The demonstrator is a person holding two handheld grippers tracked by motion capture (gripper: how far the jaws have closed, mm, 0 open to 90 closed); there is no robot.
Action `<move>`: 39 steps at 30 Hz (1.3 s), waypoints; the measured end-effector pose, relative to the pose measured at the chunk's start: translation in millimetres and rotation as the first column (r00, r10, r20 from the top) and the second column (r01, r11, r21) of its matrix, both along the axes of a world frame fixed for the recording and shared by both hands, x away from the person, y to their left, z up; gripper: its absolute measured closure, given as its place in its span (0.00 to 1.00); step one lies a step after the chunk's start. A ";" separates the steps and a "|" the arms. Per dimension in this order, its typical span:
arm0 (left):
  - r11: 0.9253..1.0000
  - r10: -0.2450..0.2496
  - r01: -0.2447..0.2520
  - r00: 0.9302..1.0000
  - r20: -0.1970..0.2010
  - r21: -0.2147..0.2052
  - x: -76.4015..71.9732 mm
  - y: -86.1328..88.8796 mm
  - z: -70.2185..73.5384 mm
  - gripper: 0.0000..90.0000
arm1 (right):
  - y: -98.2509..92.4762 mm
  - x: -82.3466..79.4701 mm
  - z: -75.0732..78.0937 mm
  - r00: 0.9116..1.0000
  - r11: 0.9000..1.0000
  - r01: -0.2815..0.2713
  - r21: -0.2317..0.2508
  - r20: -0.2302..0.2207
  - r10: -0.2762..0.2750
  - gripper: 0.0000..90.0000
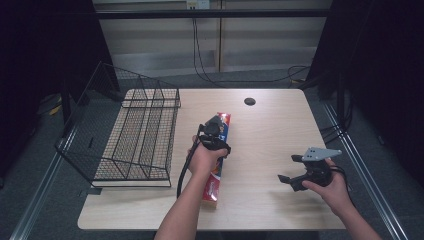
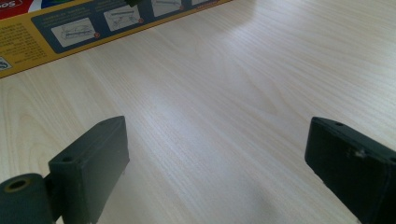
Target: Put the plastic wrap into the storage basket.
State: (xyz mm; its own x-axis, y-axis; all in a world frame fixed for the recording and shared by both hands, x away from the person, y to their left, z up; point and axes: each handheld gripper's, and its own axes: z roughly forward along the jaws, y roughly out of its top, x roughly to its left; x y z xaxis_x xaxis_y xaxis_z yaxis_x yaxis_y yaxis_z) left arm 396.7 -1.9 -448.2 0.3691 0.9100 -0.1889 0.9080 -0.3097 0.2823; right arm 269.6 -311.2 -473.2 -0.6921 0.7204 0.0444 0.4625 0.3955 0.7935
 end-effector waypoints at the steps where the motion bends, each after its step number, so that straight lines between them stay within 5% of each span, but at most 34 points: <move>1: 1.000 0.000 0.000 1.000 0.000 0.000 0.0 0.0 0.0 0.40 | 0.3 -0.1 0.0 1.000 1.000 0.003 0.001 0.002 -0.003 0.07; 10: 1.000 -0.005 0.005 1.000 -0.009 0.023 1.2 -1.4 1.0 0.43 | 0.6 -0.4 0.4 1.000 1.000 0.006 -0.004 0.005 -0.006 0.07; 14: 0.993 -0.101 0.104 0.993 -0.059 0.054 2.8 -0.3 9.3 0.48 | -0.7 -0.1 0.5 1.000 1.000 0.007 0.001 0.010 -0.007 0.07; 20: 0.990 -0.120 0.126 0.988 -0.094 0.069 3.8 2.9 18.1 0.48 | -0.2 0.1 0.4 1.000 1.000 0.001 -0.002 0.012 -0.001 0.07; 39: 0.994 -0.097 0.101 0.989 -0.108 0.036 10.0 25.6 68.4 0.49 | -1.0 0.3 1.7 1.000 1.000 0.002 0.021 0.020 -0.003 0.04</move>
